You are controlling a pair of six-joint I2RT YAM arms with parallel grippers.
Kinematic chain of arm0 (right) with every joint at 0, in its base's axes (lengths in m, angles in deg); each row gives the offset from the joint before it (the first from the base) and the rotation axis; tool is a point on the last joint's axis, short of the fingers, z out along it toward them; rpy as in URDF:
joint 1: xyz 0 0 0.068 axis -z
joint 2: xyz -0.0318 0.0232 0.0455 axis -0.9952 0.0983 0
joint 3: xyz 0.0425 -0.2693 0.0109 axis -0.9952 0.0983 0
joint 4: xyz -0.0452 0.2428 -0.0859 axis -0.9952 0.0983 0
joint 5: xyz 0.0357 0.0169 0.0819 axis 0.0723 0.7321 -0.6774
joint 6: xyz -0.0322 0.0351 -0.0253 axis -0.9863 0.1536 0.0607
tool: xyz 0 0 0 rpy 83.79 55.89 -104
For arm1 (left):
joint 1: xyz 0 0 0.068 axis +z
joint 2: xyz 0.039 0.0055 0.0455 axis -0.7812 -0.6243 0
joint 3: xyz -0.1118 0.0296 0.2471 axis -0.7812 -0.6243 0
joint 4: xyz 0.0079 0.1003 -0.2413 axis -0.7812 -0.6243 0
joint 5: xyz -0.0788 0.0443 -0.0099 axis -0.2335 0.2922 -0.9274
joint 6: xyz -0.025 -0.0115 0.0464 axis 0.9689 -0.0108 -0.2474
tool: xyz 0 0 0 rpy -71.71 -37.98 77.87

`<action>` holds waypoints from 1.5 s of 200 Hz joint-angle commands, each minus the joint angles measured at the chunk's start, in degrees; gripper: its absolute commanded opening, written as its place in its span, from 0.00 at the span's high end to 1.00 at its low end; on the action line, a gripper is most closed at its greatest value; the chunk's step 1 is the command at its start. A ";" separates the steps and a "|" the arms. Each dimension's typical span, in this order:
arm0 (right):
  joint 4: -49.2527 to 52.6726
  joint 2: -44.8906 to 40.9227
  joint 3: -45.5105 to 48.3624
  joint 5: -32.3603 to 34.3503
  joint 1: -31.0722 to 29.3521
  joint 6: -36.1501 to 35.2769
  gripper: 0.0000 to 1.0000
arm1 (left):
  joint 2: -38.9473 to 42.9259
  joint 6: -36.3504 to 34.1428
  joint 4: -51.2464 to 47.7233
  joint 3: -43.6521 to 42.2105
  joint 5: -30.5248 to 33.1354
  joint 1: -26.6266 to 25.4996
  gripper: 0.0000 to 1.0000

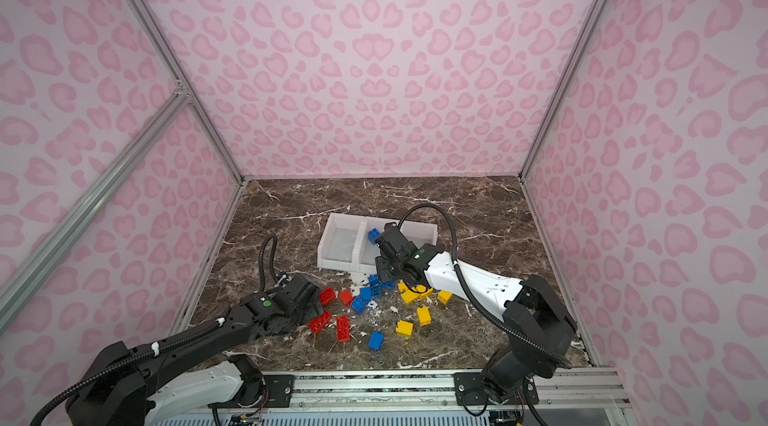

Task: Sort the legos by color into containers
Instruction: 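Grasp a red brick with the left gripper while the right gripper withdraws, then carry the red brick into the compartment nearest the left gripper and release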

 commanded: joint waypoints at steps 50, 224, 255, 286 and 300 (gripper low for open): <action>-0.27 0.63 0.19 -0.88 -0.06 -0.23 0.35 | -3.61 0.72 3.16 0.89 -0.69 -0.08 0.11; -0.58 -0.40 1.19 -0.95 -0.66 0.91 0.37 | 0.91 0.38 -0.90 0.27 2.66 0.10 0.38; 0.49 -1.70 0.59 0.08 -0.65 0.76 0.37 | 0.95 -5.21 -3.81 7.40 5.82 0.06 0.38; 2.05 -3.72 0.40 1.50 -0.65 0.82 0.38 | -3.57 -12.78 -1.06 16.84 7.21 1.45 0.38; 2.95 -5.05 0.56 2.36 -0.65 1.04 0.38 | -7.78 -16.22 1.10 21.55 5.93 3.51 0.38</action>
